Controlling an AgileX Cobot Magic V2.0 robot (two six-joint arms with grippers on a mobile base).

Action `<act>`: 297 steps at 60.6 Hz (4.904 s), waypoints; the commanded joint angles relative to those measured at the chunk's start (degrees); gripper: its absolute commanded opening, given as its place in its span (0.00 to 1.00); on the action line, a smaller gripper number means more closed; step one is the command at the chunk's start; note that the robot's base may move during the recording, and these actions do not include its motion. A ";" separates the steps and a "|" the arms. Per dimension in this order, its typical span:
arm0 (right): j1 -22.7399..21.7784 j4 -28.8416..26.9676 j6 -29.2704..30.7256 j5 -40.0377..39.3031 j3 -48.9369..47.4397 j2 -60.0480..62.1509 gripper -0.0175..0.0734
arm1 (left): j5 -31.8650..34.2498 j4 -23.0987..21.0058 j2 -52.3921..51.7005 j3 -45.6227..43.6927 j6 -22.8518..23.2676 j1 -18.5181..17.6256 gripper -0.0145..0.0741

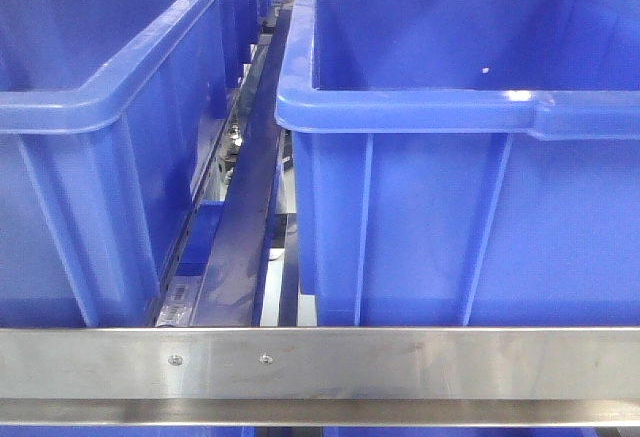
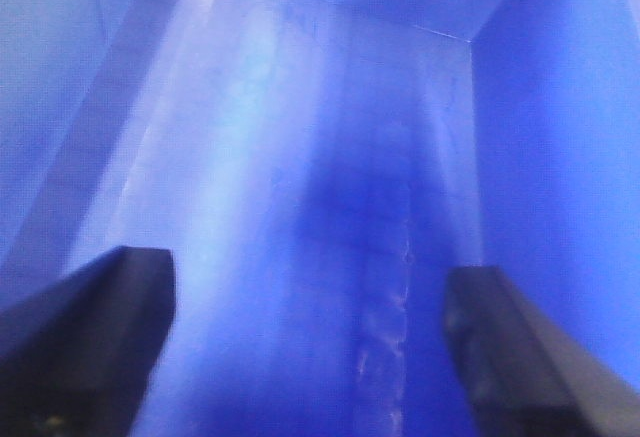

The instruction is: Sort and place red and blue blocks on shelf

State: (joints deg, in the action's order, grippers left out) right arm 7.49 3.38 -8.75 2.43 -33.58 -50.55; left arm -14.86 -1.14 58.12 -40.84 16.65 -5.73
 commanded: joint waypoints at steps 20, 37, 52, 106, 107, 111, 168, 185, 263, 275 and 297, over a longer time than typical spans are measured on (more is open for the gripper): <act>0.14 0.03 0.35 -1.88 -2.35 0.52 0.24 | -0.32 1.14 -2.31 -1.98 0.16 0.10 0.32; 0.14 -0.24 0.29 2.13 0.55 5.85 0.25 | 0.58 1.58 -8.92 2.99 0.16 0.10 0.32; 0.14 -2.42 0.24 3.02 11.45 19.90 0.25 | 2.03 2.10 -19.58 9.67 -5.91 -3.32 0.32; 0.14 -2.76 0.24 4.28 18.60 30.61 0.25 | -0.98 1.95 -24.84 13.14 -5.91 -3.87 0.32; 0.14 -2.76 0.24 4.28 18.60 30.61 0.25 | -0.98 1.95 -24.84 13.14 -5.91 -3.87 0.32; 0.14 -2.76 0.24 4.28 18.60 30.61 0.25 | -0.98 1.95 -24.84 13.14 -5.91 -3.87 0.32; -5.31 -1.03 0.17 4.02 30.85 49.19 0.25 | -0.98 1.95 -24.84 13.14 -5.91 -3.87 0.32; -5.46 -1.34 0.17 4.50 34.00 52.38 0.25 | -0.98 1.95 -24.73 13.14 -5.91 -3.87 0.32; -5.46 -1.40 0.17 3.90 34.00 52.33 0.25 | -0.98 1.95 -24.73 13.14 -5.91 -3.87 0.32; -5.46 -1.40 0.17 3.90 34.00 52.33 0.25 | -0.87 2.32 -27.99 14.46 -5.91 -3.87 0.32; -5.46 -1.40 0.17 3.90 34.00 52.33 0.25 | 5.40 0.13 -44.50 28.43 -5.91 -0.87 0.32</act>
State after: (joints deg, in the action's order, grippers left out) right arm 2.35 1.79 -8.85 11.74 1.67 0.64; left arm -16.53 0.42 16.60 -13.88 10.63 -7.69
